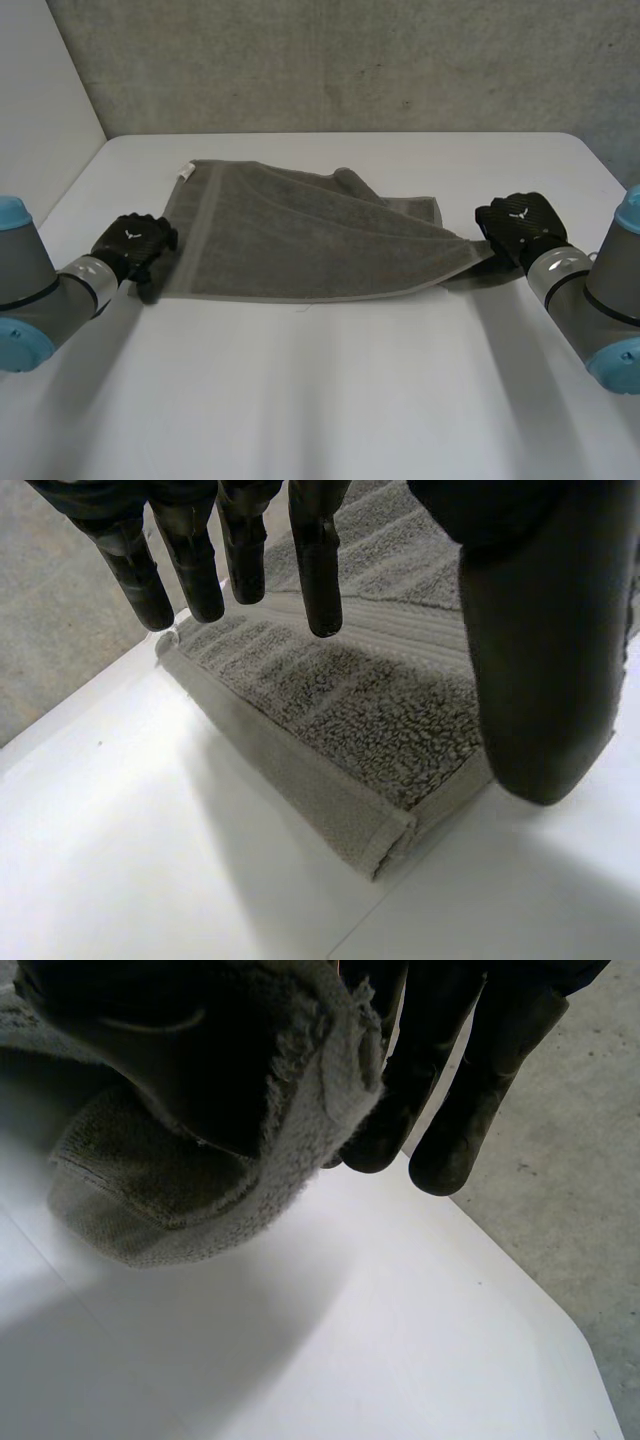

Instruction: Fold the towel.

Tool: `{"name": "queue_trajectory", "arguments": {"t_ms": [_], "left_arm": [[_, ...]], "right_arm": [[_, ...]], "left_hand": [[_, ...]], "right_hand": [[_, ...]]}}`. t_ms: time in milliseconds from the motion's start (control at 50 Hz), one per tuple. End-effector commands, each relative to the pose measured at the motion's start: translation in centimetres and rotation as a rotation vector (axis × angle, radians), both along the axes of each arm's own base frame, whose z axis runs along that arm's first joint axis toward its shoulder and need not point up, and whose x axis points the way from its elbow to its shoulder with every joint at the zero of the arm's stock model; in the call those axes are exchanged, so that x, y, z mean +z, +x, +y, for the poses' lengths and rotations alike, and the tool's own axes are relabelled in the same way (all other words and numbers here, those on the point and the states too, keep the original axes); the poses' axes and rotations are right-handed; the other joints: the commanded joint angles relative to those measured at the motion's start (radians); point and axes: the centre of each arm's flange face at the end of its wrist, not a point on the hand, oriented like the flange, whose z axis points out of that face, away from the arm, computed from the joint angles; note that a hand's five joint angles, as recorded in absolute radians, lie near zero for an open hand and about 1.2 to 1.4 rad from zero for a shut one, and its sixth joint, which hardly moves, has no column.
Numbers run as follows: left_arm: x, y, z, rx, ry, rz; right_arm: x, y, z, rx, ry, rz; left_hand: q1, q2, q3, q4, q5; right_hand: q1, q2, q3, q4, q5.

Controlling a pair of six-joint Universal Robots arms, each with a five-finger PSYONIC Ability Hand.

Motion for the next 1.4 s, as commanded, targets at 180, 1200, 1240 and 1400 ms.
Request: {"name": "queue_trajectory", "arguments": {"t_ms": [180,1200,1240,1400], "left_arm": [[-1.4,0.2,-0.9,0.024,0.011,-0.014],[-0.7,0.0,-3.3,0.027,-0.053,-0.007],[-0.7,0.0,-3.3,0.027,-0.055,-0.007],[-0.8,0.0,-3.3,0.026,-0.053,-0.007]], "right_arm": [[-0.2,0.1,0.2,0.002,0.006,0.002],[-0.8,0.1,0.3,0.003,0.023,0.009],[-0.8,0.1,0.3,0.003,0.023,0.009],[-0.8,0.0,0.3,0.001,0.025,0.01]], "left_hand": [[-0.074,-0.065,-0.067,-0.072,-0.032],[-0.062,-0.053,-0.055,-0.06,-0.021],[-0.062,-0.053,-0.055,-0.06,-0.021],[-0.006,0.002,0.0,-0.005,0.035]], "right_hand": [[0.067,0.07,0.069,0.054,0.051],[0.067,0.07,0.069,0.054,0.051],[0.067,0.07,0.069,0.054,0.051],[0.067,0.07,0.069,0.054,0.051]]}}
